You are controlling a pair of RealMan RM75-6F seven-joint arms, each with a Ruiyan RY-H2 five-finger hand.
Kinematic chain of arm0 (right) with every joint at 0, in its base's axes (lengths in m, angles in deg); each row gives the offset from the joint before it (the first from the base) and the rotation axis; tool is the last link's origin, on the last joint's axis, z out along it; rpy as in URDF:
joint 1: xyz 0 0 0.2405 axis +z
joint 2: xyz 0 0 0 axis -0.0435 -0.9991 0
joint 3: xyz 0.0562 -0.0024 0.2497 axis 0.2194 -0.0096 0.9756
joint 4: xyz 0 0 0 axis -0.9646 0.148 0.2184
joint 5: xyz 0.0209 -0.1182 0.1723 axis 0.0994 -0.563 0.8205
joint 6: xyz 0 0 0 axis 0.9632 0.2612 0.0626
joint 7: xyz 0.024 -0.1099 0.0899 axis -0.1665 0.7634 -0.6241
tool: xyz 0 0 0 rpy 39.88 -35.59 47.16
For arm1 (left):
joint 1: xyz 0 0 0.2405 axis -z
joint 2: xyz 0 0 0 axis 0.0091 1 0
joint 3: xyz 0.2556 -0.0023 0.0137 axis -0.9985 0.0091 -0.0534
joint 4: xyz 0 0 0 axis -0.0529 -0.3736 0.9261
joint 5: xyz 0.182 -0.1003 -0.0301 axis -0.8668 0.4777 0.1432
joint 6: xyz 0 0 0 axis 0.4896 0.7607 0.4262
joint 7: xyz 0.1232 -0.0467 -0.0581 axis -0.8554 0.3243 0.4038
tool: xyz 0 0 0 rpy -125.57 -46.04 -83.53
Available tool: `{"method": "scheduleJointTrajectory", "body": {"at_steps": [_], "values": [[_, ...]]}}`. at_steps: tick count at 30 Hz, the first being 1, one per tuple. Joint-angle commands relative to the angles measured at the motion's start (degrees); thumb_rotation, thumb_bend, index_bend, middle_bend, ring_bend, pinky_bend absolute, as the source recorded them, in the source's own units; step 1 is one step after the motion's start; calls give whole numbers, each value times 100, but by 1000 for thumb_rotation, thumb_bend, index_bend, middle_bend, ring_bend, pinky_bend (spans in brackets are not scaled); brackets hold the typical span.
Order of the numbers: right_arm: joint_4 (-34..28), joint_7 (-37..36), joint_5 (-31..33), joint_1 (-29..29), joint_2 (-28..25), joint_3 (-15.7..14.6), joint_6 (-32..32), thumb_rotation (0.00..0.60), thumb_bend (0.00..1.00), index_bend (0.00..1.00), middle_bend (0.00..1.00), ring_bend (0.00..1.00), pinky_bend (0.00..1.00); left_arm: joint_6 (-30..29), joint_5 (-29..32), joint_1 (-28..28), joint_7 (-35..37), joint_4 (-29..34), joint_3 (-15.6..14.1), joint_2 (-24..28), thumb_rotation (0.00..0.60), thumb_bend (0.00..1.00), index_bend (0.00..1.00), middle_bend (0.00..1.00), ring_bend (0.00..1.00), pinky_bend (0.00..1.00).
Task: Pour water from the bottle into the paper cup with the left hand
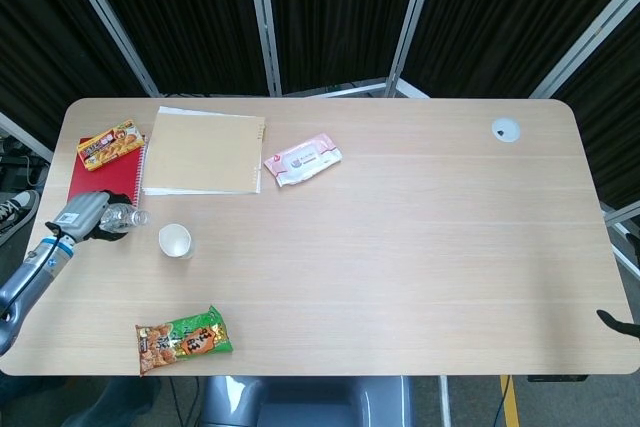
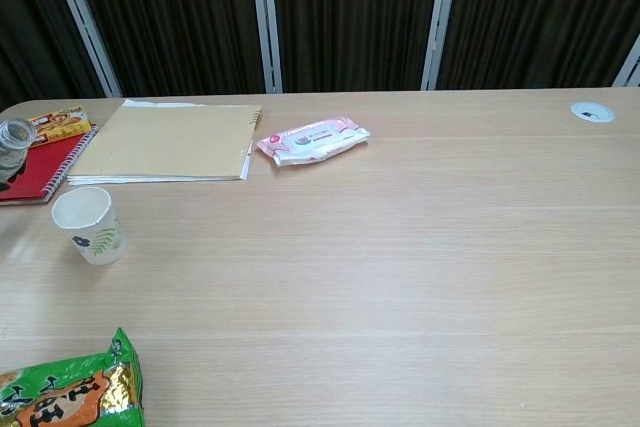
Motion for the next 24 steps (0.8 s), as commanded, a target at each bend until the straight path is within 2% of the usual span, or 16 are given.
{"method": "scheduleJointTrajectory", "body": {"at_steps": [1, 24], "values": [[-2, 8, -3, -1, 1, 0, -3, 600, 0, 0, 0, 0, 0, -8, -13, 22, -178, -54, -26, -30, 600, 464, 502, 497, 321, 335], [-6, 133, 55, -4, 31, 14, 12, 600, 0, 0, 0, 0, 0, 100, 44, 126, -1300, -327, -65, -128, 600, 464, 492, 492, 321, 336]]}}
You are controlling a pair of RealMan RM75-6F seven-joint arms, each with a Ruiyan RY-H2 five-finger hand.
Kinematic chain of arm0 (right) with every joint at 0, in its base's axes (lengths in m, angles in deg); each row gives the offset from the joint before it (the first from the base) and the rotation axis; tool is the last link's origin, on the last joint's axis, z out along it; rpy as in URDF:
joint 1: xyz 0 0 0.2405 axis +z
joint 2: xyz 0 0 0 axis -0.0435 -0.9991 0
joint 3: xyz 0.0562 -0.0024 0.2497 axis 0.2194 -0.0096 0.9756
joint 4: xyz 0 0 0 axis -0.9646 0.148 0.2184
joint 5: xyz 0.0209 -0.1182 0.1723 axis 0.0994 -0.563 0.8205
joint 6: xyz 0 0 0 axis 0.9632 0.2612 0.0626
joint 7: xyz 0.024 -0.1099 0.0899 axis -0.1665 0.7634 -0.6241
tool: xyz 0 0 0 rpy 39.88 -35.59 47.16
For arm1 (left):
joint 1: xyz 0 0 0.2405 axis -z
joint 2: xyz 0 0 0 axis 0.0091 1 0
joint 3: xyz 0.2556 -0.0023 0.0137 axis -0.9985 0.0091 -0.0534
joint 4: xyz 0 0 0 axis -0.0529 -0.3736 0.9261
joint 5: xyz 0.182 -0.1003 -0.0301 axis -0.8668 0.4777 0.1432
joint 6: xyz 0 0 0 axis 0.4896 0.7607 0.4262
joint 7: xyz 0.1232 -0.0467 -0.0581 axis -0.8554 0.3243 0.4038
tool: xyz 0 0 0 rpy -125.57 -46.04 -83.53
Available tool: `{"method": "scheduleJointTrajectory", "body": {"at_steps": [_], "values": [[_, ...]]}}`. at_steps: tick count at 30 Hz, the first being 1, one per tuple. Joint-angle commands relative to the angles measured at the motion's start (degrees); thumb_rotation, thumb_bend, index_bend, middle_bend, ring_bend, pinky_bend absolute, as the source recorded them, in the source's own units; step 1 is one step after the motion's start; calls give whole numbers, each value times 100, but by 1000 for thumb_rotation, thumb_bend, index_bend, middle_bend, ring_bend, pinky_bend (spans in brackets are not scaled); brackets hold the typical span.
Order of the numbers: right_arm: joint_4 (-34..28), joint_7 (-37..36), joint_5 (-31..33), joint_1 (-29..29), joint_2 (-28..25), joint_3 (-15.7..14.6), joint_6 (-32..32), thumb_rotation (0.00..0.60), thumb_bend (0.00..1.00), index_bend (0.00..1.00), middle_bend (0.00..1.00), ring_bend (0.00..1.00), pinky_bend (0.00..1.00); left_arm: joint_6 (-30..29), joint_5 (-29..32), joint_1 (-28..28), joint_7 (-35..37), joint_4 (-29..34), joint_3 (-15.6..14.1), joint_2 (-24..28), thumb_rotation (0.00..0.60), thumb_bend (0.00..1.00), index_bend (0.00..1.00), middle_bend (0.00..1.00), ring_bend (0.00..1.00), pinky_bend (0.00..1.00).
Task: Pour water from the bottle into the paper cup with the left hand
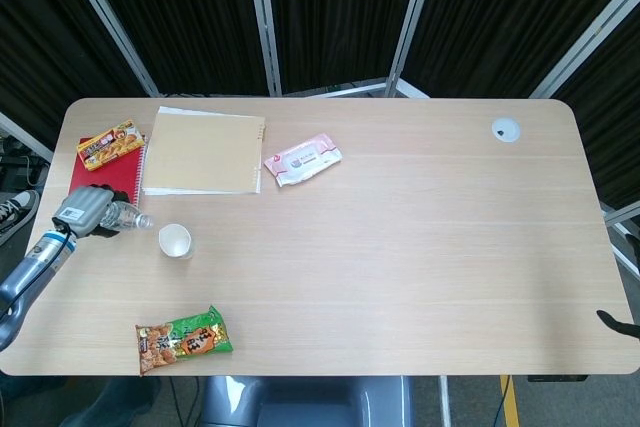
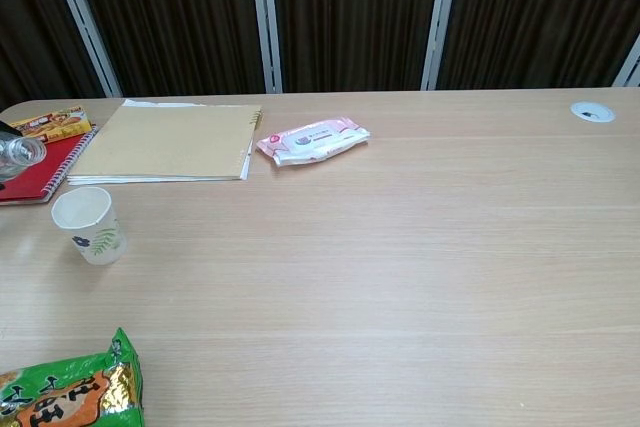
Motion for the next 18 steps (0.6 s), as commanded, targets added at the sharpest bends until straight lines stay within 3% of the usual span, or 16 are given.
{"method": "scheduleJointTrajectory", "body": {"at_steps": [1, 18], "values": [[5, -2, 9, 6, 2, 0, 18, 600, 0, 0, 0, 0, 0, 11, 15, 8, -204, -25, 2, -4, 600, 464, 491, 491, 321, 336], [5, -48, 3, -9, -25, 4, 11, 600, 0, 0, 0, 0, 0, 139, 136, 62, -1026, 315, 56, 123, 600, 463, 487, 486, 320, 336]]}}
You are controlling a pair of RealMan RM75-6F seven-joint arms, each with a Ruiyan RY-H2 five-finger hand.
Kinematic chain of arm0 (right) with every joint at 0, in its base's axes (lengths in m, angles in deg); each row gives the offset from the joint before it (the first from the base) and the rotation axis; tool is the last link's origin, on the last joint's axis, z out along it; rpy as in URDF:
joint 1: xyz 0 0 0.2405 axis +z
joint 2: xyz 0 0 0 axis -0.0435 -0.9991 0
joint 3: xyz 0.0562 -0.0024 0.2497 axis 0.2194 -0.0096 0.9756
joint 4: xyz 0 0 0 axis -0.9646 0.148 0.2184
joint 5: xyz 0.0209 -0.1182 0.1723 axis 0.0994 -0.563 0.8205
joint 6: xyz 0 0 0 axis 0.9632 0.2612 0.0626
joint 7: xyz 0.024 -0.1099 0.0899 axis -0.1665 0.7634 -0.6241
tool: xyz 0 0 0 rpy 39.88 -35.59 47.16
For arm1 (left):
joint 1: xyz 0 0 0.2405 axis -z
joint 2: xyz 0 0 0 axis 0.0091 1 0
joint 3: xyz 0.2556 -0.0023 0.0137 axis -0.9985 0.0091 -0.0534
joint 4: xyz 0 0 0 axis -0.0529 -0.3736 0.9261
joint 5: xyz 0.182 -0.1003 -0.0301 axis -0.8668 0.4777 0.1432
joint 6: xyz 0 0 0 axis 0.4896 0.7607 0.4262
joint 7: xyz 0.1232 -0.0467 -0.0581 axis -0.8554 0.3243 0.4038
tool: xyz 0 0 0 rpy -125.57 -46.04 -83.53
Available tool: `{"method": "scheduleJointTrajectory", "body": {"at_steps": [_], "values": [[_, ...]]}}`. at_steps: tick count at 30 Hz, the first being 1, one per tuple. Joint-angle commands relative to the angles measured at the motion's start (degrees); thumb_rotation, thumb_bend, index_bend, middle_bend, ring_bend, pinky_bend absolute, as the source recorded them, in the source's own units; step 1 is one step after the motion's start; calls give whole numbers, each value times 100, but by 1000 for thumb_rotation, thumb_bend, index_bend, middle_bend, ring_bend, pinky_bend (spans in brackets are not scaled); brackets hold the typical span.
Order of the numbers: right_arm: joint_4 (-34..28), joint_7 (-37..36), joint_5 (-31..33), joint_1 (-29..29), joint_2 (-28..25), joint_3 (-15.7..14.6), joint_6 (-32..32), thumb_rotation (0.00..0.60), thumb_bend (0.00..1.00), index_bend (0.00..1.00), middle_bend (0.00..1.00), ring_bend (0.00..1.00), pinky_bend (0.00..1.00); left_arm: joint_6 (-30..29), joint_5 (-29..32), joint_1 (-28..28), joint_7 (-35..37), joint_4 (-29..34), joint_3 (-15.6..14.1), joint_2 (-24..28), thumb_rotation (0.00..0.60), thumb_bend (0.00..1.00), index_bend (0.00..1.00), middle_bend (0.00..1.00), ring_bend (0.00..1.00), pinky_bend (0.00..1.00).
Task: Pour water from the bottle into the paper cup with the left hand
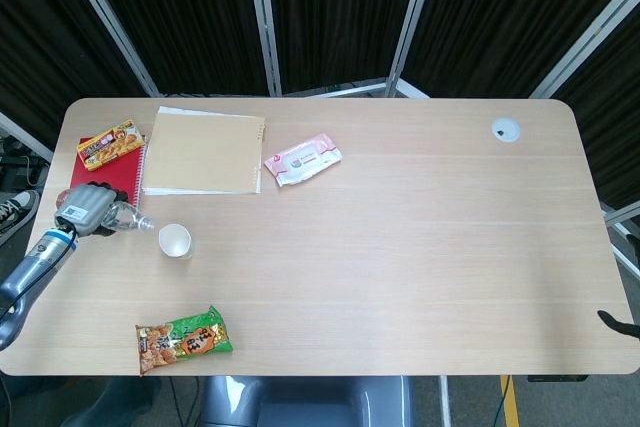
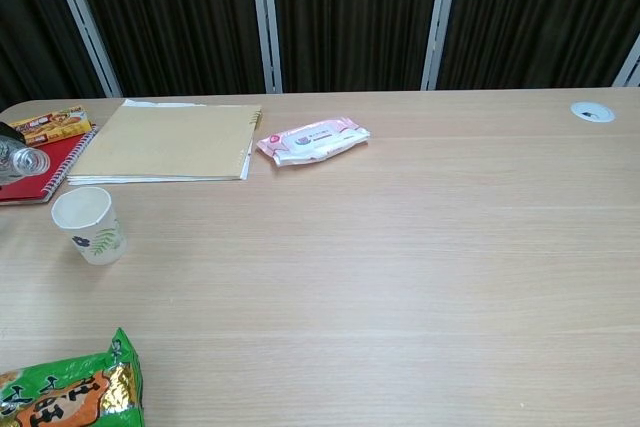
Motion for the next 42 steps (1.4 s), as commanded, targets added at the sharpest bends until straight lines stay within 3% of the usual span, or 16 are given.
{"method": "scheduleJointTrajectory", "body": {"at_steps": [1, 15, 42], "values": [[8, -2, -1, -3, -2, -1, -2, 600, 0, 0, 0, 0, 0, 28, 37, 8, -137, 78, 20, 37, 600, 463, 487, 486, 320, 336], [14, -26, -8, -14, -10, -3, -10, 600, 0, 0, 0, 0, 0, 177, 175, 32, -812, 262, 90, 131, 600, 463, 475, 477, 319, 334], [18, -21, -5, -17, -11, 0, -4, 600, 0, 0, 0, 0, 0, 171, 274, 50, -1248, 607, 161, 273, 600, 463, 475, 478, 319, 334]]}}
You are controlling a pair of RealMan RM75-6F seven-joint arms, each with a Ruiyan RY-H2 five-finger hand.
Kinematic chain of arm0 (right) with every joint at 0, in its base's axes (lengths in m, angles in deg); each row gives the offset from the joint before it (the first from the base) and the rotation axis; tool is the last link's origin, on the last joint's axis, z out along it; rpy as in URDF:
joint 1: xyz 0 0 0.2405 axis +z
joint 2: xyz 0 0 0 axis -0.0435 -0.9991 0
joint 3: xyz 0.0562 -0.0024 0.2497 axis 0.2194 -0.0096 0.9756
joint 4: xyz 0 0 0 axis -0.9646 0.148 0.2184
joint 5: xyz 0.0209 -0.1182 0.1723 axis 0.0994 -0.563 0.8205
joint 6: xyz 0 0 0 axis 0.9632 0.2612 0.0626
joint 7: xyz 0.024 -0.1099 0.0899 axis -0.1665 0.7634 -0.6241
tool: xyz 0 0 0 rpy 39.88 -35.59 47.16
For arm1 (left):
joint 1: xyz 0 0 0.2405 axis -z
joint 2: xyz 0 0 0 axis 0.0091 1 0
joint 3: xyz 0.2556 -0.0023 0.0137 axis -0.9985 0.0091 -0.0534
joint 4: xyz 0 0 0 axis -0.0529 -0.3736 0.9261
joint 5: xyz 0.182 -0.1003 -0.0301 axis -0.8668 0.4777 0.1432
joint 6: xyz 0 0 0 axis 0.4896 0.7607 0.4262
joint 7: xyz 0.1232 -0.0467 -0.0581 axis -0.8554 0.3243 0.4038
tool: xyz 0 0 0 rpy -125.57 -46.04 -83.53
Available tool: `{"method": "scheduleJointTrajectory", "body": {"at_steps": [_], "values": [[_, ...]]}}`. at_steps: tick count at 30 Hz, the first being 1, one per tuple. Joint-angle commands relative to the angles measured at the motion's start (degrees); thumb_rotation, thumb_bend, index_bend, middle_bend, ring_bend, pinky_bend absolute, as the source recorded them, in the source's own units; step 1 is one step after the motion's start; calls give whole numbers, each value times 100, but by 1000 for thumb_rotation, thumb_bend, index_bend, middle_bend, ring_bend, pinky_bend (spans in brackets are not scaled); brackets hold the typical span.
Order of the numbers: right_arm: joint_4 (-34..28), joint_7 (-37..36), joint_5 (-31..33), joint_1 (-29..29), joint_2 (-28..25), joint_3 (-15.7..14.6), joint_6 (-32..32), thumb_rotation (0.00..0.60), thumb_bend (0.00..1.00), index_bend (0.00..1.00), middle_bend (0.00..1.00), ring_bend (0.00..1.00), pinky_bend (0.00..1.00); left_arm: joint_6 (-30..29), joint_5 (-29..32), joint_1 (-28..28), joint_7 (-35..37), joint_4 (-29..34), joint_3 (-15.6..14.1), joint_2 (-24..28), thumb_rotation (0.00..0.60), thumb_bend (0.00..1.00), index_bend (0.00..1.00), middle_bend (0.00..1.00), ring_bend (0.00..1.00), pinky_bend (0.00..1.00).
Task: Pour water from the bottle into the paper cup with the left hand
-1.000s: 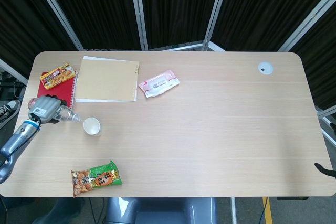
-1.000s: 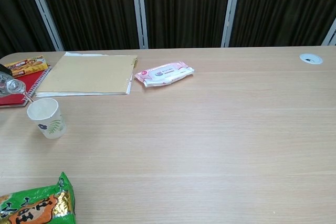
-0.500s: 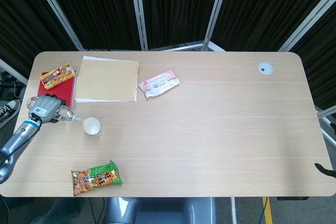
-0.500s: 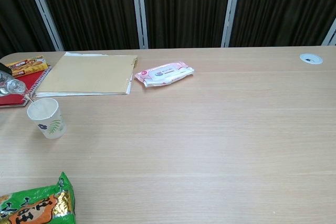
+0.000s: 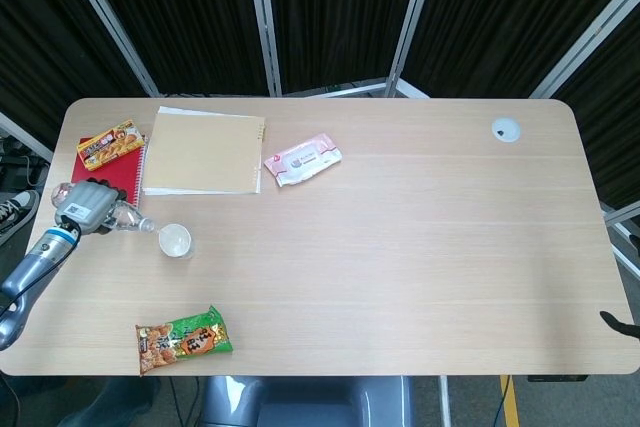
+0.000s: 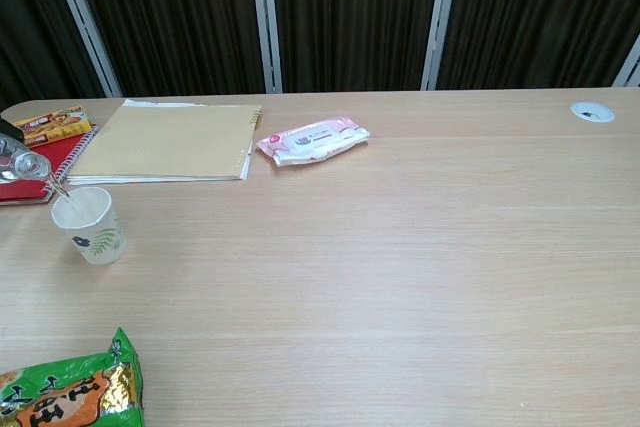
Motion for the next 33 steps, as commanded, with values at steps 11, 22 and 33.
{"method": "scheduleJointTrajectory", "body": {"at_steps": [11, 22, 33], "values": [[-9, 32, 1, 5, 7, 0, 6, 600, 0, 0, 0, 0, 0, -95, -3, -33, 297, 202, 4, 86, 600, 463, 475, 477, 319, 334], [-38, 8, -32, -20, -19, -3, -44, 600, 0, 0, 0, 0, 0, -473, -152, -137, 2158, 864, -59, 597, 600, 457, 475, 477, 319, 334], [-67, 2, -64, -22, -30, -11, -53, 600, 0, 0, 0, 0, 0, -1202, -470, -42, 4464, 2167, 15, 1485, 600, 444, 486, 478, 319, 334]]}}
